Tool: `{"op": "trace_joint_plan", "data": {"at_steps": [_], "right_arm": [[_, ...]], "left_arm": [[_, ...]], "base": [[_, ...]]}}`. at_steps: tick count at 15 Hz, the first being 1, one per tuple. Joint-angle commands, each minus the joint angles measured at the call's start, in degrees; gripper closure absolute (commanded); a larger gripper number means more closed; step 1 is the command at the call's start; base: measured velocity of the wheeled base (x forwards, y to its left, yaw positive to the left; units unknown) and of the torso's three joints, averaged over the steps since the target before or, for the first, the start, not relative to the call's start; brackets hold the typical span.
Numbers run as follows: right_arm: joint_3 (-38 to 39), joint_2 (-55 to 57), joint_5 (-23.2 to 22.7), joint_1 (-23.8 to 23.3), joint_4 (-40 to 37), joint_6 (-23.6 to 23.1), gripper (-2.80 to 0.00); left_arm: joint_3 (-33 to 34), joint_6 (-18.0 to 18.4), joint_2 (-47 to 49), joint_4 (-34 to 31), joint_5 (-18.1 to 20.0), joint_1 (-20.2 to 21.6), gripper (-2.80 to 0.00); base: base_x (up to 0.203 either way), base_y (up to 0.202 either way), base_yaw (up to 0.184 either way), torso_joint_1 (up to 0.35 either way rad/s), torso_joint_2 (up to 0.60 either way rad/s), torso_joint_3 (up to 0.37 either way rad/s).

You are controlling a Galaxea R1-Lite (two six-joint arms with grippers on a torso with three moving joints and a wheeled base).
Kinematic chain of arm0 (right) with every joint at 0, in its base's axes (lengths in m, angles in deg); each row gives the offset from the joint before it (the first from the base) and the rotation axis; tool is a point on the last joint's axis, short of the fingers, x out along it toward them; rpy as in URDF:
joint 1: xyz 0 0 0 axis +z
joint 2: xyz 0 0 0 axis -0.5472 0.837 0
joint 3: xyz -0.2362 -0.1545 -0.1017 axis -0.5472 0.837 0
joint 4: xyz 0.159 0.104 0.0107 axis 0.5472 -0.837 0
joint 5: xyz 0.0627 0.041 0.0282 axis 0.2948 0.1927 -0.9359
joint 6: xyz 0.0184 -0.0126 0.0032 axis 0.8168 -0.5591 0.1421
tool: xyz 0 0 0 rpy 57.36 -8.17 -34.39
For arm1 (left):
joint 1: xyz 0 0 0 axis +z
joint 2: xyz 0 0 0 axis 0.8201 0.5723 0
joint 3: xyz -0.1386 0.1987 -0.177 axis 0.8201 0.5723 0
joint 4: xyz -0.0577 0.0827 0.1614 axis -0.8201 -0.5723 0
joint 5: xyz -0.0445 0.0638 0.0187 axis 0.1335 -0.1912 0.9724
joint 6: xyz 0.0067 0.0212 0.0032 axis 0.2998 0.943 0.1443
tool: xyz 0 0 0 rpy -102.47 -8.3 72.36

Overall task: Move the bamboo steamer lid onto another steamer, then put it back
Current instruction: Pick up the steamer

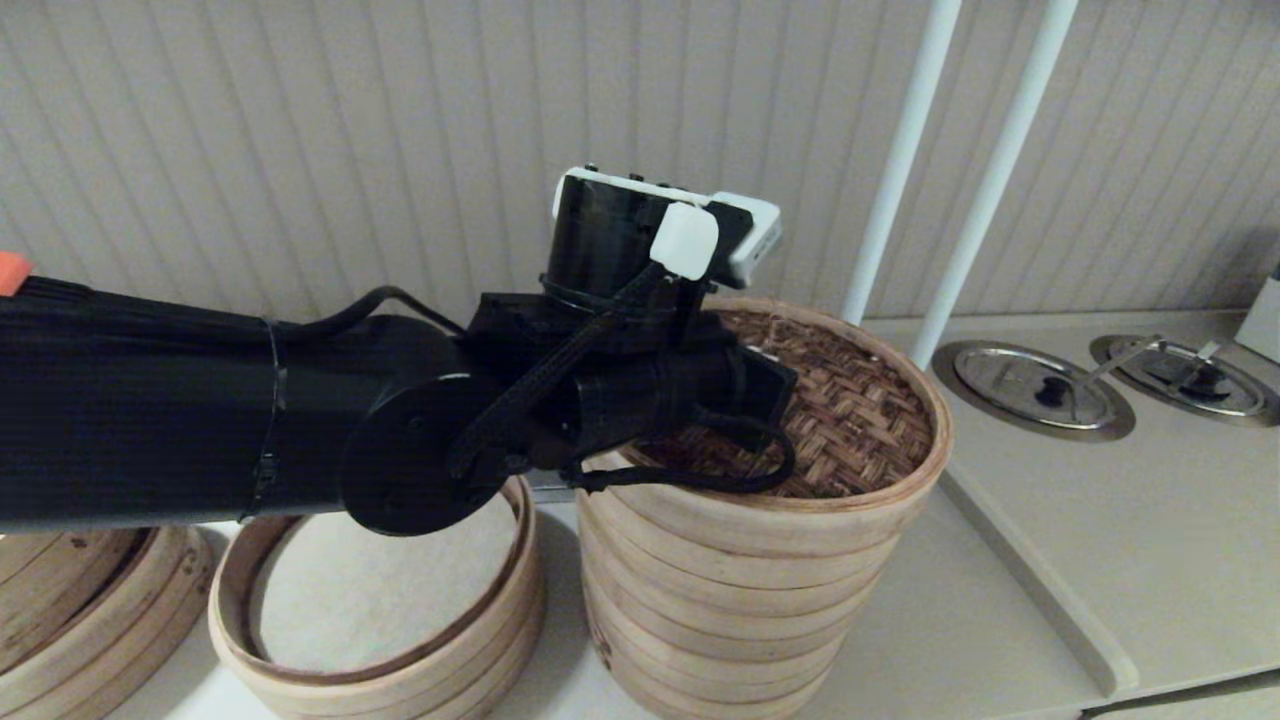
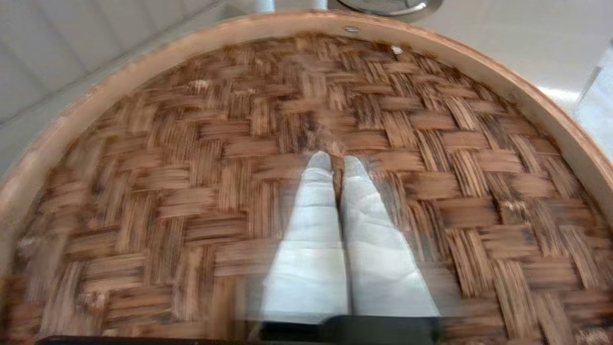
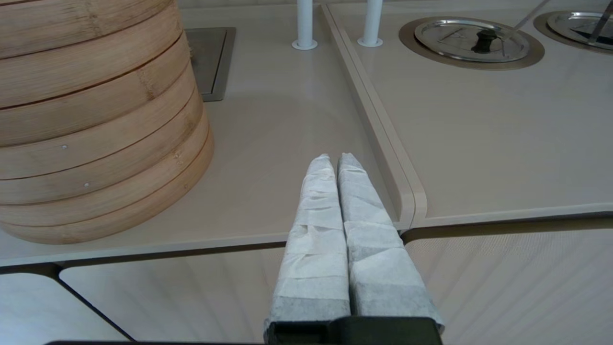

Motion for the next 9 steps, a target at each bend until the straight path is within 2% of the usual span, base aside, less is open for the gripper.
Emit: {"op": "trace_joint_plan", "data": {"at_steps": [1,9], "right_arm": [[0.09,0.04,0.05,0.0,0.0,-0.08,0.0],[0.09,0.04,0.06,0.0,0.0,0.0,0.0]], "left_arm": [[-0.06,0.03,-0.02,0.04,0.01,0.1,0.0],[-0.68,-0.5,-0.81,0.13,-0.08,0.1,0.0]], "base": [[0.0,0.0,0.0,0.0,0.0,0.0],[0.0,0.0,0.0,0.0,0.0,0.0]]}}
